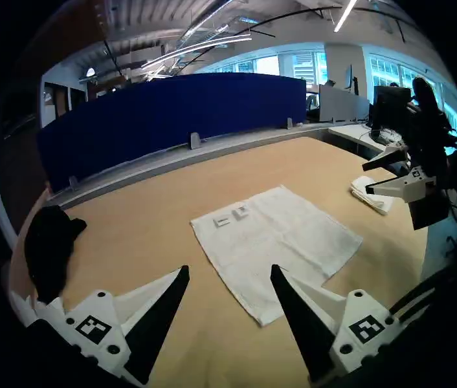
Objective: Fold towel
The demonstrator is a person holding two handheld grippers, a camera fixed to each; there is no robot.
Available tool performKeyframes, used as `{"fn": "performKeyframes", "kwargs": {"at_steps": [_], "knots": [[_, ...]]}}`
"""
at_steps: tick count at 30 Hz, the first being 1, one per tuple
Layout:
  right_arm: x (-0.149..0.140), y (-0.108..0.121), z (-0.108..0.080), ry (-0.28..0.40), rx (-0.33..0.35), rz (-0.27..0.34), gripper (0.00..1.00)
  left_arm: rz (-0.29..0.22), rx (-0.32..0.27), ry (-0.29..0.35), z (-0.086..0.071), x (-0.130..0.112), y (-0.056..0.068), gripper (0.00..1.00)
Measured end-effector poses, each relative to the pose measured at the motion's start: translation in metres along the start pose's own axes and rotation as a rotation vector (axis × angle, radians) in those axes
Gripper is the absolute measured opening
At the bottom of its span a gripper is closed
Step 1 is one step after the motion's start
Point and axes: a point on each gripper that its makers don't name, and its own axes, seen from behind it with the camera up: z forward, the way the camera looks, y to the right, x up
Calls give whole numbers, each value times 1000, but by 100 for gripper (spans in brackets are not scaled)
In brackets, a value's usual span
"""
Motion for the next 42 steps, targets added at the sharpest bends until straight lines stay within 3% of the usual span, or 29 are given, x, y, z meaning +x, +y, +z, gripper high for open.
{"fn": "performKeyframes", "kwargs": {"at_steps": [21, 34, 42], "knots": [[-77, -15, 15, -135, 48, -22, 100, 11, -71, -162, 28, -77, 29, 93], [-118, -19, 19, -221, 67, -9, 100, 5, -116, -227, 46, -101, 48, 93], [-129, -25, 19, -247, 103, 7, 94, 19, -126, -258, 49, -108, 53, 93]]}}
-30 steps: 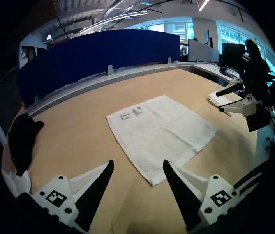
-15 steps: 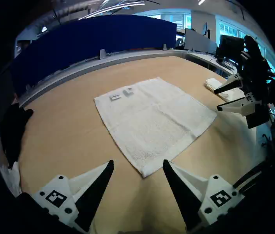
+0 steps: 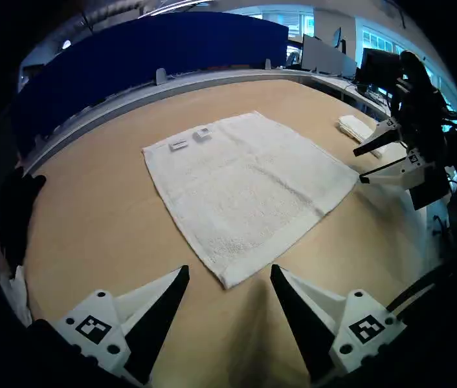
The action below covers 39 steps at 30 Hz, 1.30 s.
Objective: Fold towel
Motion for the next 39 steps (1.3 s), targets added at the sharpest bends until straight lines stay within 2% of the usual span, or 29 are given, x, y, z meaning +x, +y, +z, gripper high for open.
{"fn": "performKeyframes", "kwargs": {"at_steps": [5, 17, 26, 29, 31, 35, 39], "knots": [[-1, 2, 1, -1, -9, -5, 93, -7, 0, -19, 2, -5, 0, 93], [-8, -2, 5, -30, 17, -9, 82, -8, 5, -50, 2, -11, 1, 92], [-9, -4, 7, -35, 24, -7, 81, -11, 11, -62, 2, -10, 2, 90], [-10, -5, 8, -40, 30, -10, 81, -10, 10, -71, 2, -10, 2, 88], [-11, -6, 9, -42, 35, -10, 76, -9, 8, -77, 1, -10, 3, 86], [-10, -8, 10, -40, 39, -11, 71, -6, 6, -87, 0, -10, 3, 83], [-11, -9, 10, -39, 41, -13, 71, 0, 3, -91, 1, -9, 5, 81]]}}
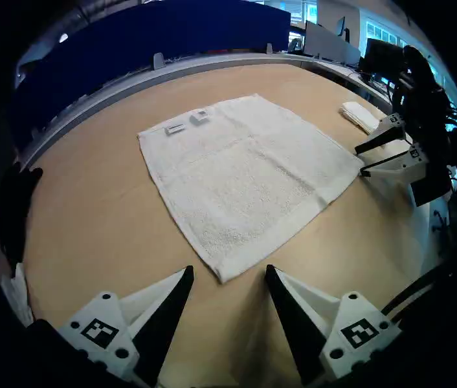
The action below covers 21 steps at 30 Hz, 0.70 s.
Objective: Fold towel
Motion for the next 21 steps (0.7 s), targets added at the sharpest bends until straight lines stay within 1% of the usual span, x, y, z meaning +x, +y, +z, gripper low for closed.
{"fn": "performKeyframes", "kwargs": {"at_steps": [6, 14, 17, 21], "knots": [[-1, -1, 1, 0, 9, 3, 64, 2, -2, -4, 1, 0, 0, 80], [0, -2, 0, 0, 11, -7, 63, 2, -2, -10, 5, 0, 1, 78], [0, -4, 0, 0, 20, -9, 55, 3, -3, -11, 6, 0, 1, 76], [-1, -7, 1, -2, 33, -5, 45, 6, -5, -14, 8, 0, 4, 67]]}}
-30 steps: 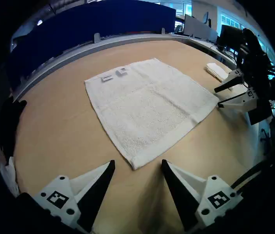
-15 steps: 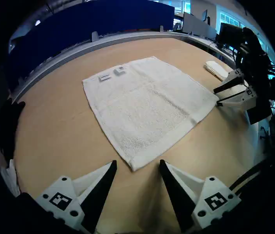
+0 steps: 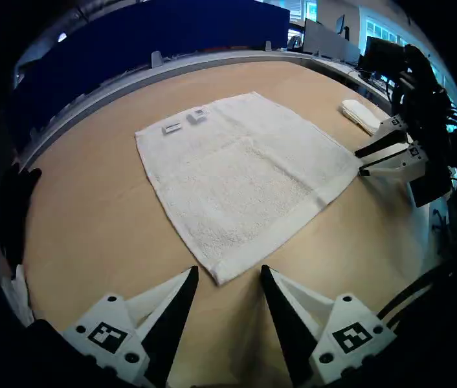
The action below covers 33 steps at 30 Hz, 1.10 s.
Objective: Fold towel
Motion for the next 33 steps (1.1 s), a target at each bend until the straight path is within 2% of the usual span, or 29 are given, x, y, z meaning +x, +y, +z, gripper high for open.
{"fn": "performKeyframes", "kwargs": {"at_steps": [4, 8, 9, 12, 16, 18, 20, 29, 33], "knots": [[0, 0, 1, -3, 1, 14, 38, 13, -7, -8, 0, 0, 4, 56], [0, 3, 2, -7, -7, 31, 26, 9, -8, -15, -1, 1, 5, 52], [0, 3, 2, -8, -9, 34, 25, 5, -6, -16, -2, 1, 4, 48], [-1, 4, 1, -10, -8, 39, 23, -9, 1, -21, -3, 0, 0, 37], [0, 5, 1, -11, -11, 38, 22, -25, 4, -28, -4, -1, -4, 30], [0, 4, 1, -12, -11, 38, 22, -29, 9, -29, -4, -2, -7, 20], [0, 4, 1, -13, -7, 40, 21, -31, 19, -28, -4, -2, -10, 15], [5, 4, -2, -6, -3, 55, 18, -26, 24, -30, -7, -3, -7, 10], [9, 5, -7, 0, -3, 45, 18, -47, 22, -35, -9, -3, -5, 10]]}}
